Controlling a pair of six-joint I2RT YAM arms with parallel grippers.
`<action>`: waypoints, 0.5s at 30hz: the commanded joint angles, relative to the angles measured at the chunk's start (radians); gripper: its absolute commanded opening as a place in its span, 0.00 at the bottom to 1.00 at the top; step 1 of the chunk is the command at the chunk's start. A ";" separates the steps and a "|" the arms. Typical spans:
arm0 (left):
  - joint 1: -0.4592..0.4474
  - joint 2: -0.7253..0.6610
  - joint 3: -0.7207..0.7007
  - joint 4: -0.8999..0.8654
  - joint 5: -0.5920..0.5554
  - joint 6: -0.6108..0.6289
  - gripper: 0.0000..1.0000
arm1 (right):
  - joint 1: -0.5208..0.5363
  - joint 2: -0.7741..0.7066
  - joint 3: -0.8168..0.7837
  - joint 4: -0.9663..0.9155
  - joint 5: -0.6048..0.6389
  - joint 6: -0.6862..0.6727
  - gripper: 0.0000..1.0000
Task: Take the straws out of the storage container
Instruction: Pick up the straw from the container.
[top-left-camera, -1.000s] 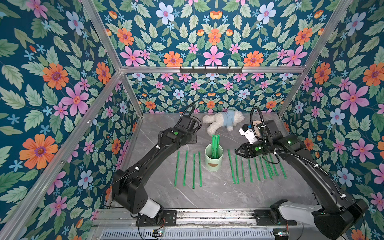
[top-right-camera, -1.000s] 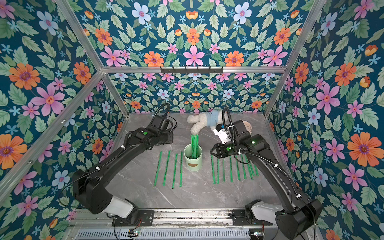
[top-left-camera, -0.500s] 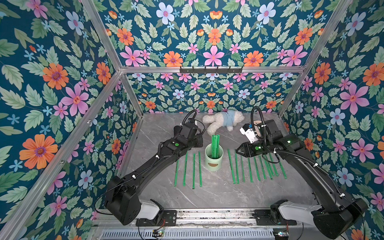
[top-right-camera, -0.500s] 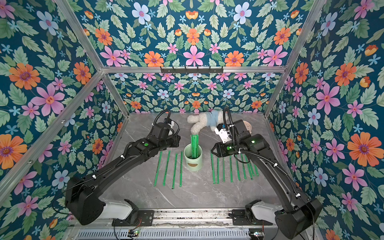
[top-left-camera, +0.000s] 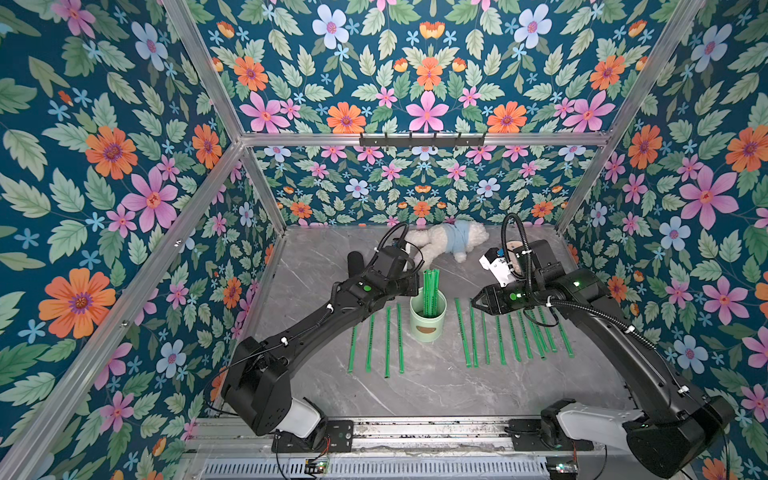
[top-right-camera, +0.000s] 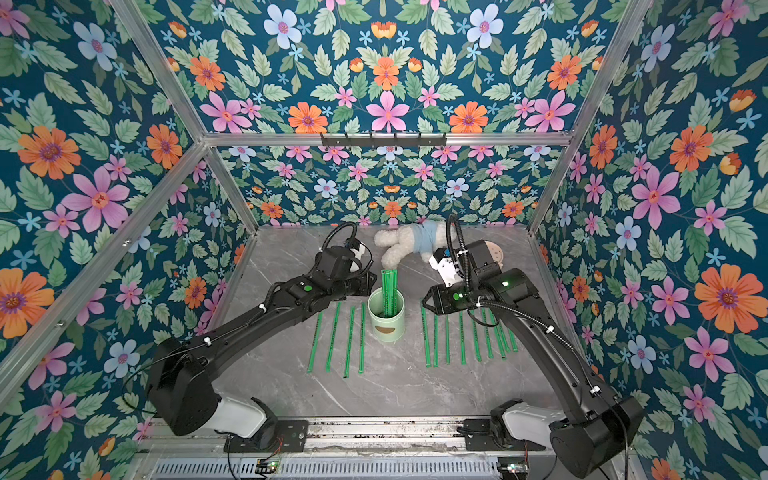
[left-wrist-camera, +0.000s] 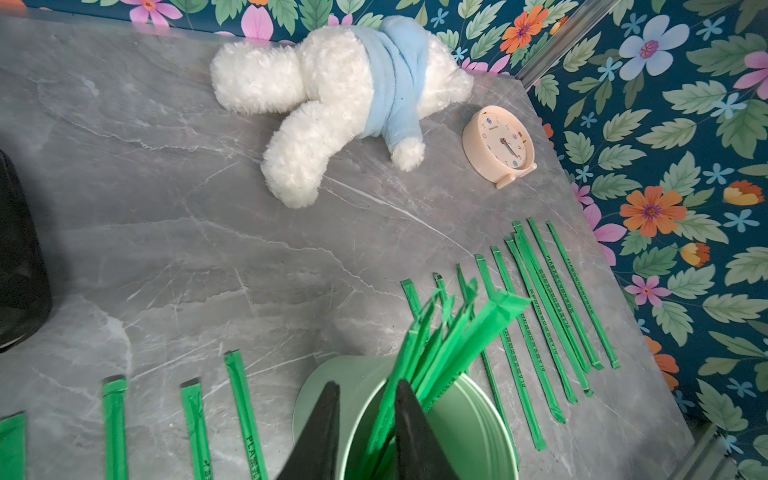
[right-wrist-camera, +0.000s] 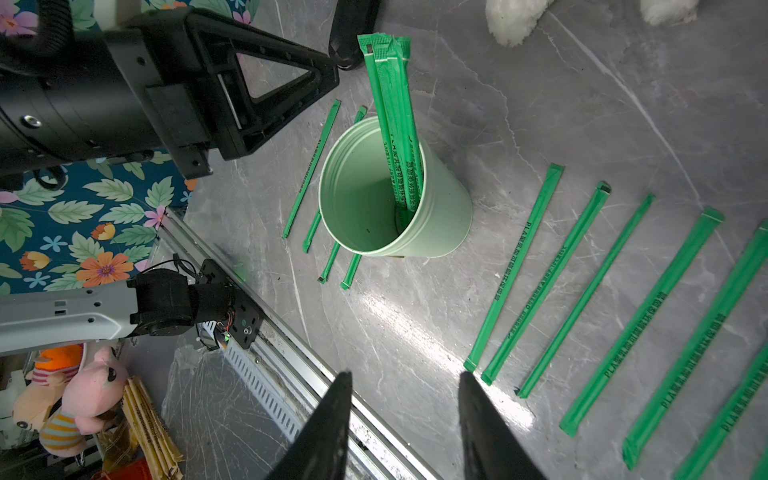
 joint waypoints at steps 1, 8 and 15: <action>-0.008 0.015 0.019 0.024 0.019 0.014 0.27 | 0.000 0.004 -0.003 0.013 -0.003 -0.003 0.44; -0.017 0.049 0.032 0.017 0.023 0.014 0.26 | 0.000 0.004 -0.007 0.016 -0.007 -0.003 0.44; -0.024 0.075 0.041 0.017 0.023 0.011 0.25 | 0.000 0.004 -0.010 0.017 -0.010 -0.003 0.44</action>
